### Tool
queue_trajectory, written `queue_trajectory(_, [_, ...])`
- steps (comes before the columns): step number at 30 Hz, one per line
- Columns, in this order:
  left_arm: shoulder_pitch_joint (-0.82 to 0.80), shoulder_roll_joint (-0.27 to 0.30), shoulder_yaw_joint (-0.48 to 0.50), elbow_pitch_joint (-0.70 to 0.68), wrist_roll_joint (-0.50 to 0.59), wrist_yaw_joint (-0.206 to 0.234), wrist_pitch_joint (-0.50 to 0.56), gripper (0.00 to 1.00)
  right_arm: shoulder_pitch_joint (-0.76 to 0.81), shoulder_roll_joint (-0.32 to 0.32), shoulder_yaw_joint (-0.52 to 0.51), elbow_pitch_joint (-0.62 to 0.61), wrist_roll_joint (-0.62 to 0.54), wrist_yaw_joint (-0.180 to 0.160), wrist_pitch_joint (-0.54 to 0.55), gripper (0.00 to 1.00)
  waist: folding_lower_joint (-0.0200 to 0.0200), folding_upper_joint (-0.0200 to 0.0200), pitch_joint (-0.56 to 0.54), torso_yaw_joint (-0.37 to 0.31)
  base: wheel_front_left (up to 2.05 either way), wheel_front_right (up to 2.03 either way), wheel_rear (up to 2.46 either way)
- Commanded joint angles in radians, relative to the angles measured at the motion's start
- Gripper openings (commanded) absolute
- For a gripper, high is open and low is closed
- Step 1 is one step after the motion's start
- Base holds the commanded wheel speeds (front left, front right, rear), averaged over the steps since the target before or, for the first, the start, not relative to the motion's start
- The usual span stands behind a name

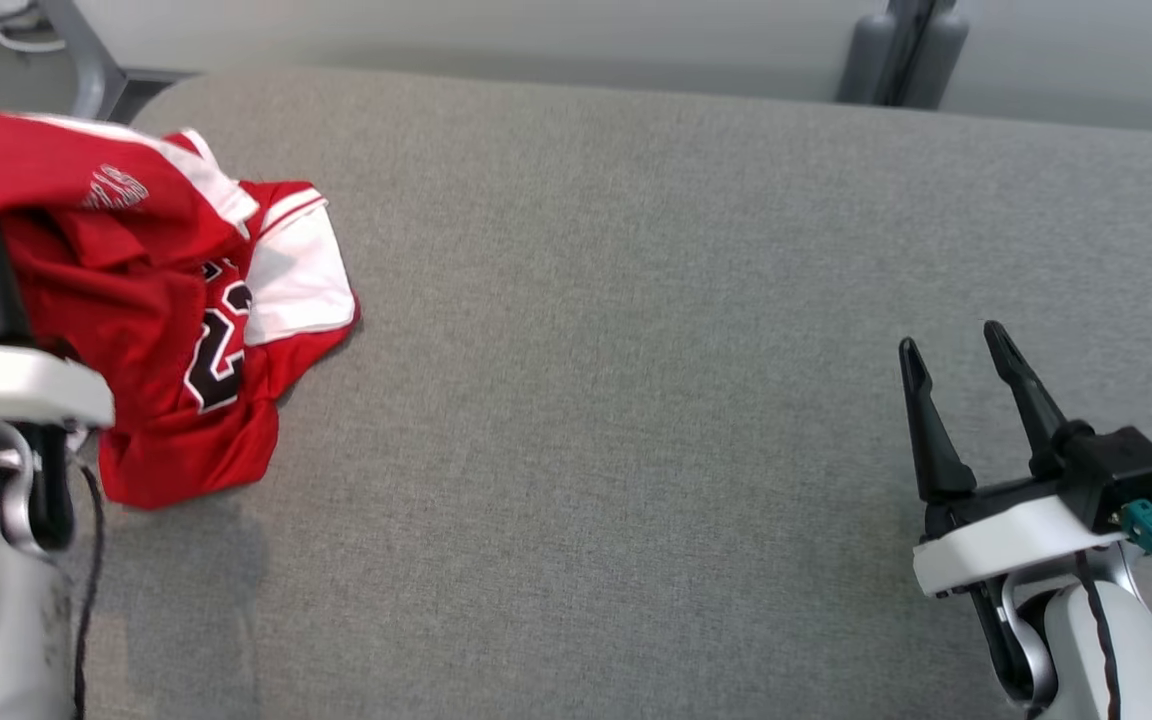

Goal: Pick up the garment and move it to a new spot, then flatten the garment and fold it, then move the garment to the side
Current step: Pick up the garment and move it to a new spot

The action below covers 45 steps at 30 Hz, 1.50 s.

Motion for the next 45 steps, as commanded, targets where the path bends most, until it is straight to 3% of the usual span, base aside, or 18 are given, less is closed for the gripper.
queue_trajectory(1, [0.064,-0.010,-0.002,-0.073,0.013,0.014,0.000,0.00,0.024,0.001,-0.006,0.004,0.007,0.002,-0.010,1.00,0.0000,0.0000,-0.050,-0.022,0.00,0.00,0.00])
queue_trajectory(9, [0.399,-0.069,-0.049,-0.470,0.038,0.072,0.124,0.00,0.085,0.006,-0.015,-0.002,0.014,0.002,-0.008,1.00,0.0000,0.0000,-0.121,-0.081,0.00,0.00,0.00])
queue_trajectory(14, [0.498,-0.098,-0.079,-0.632,0.044,0.097,0.182,0.00,0.109,0.007,-0.030,-0.011,0.030,0.002,-0.004,1.00,0.0000,0.0000,-0.141,-0.105,0.00,0.00,0.00])
queue_trajectory(21, [0.500,-0.123,-0.183,-0.770,0.059,0.065,0.251,0.00,0.105,0.006,-0.026,-0.040,0.047,0.002,0.009,1.00,0.0000,0.0000,-0.122,-0.163,0.00,0.00,0.00])
queue_trajectory(28, [0.370,-0.159,-0.313,-0.730,0.059,-0.001,0.261,0.00,0.059,0.007,-0.008,-0.051,0.079,0.002,0.000,1.00,0.0000,0.0000,-0.034,-0.306,0.00,0.00,0.00])
queue_trajectory(36, [0.212,-0.183,-0.434,-0.595,0.047,-0.042,0.243,0.00,0.026,0.007,-0.022,-0.034,0.108,0.002,-0.022,1.00,0.0000,0.0000,0.060,-0.435,0.00,0.00,0.00])
queue_trajectory(45, [0.104,-0.187,-0.591,-0.378,0.025,-0.061,0.270,0.00,-0.006,0.007,-0.013,-0.012,0.148,0.002,-0.036,1.00,0.0000,0.0000,0.137,-0.483,0.00,0.00,0.00])
